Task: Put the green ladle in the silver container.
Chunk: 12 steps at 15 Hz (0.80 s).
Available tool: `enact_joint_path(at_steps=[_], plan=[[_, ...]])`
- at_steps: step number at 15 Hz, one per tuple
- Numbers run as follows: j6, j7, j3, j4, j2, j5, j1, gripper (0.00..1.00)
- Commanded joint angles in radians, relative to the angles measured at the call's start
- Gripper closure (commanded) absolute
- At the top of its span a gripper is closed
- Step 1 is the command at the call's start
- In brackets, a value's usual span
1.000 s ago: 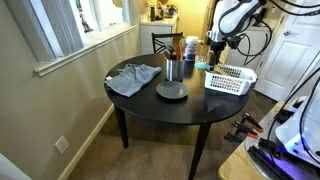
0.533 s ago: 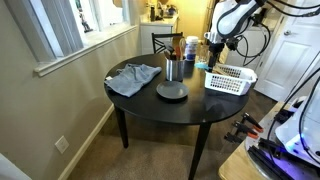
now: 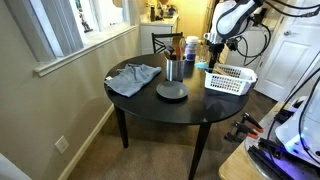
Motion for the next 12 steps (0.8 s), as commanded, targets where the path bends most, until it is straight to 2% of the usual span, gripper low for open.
enact_joint_path(at_steps=[1,5,6,9,12], plan=[[0.060,-0.103,0.004,-0.033,-0.006,0.040,-0.013,0.61],[0.093,-0.175,-0.003,-0.050,-0.004,0.073,-0.020,0.87],[0.099,-0.188,-0.006,-0.053,-0.005,0.081,-0.023,0.91],[0.092,-0.210,-0.009,-0.060,-0.019,0.107,-0.028,0.90],[0.086,-0.186,-0.007,-0.093,-0.087,0.102,-0.022,0.89]])
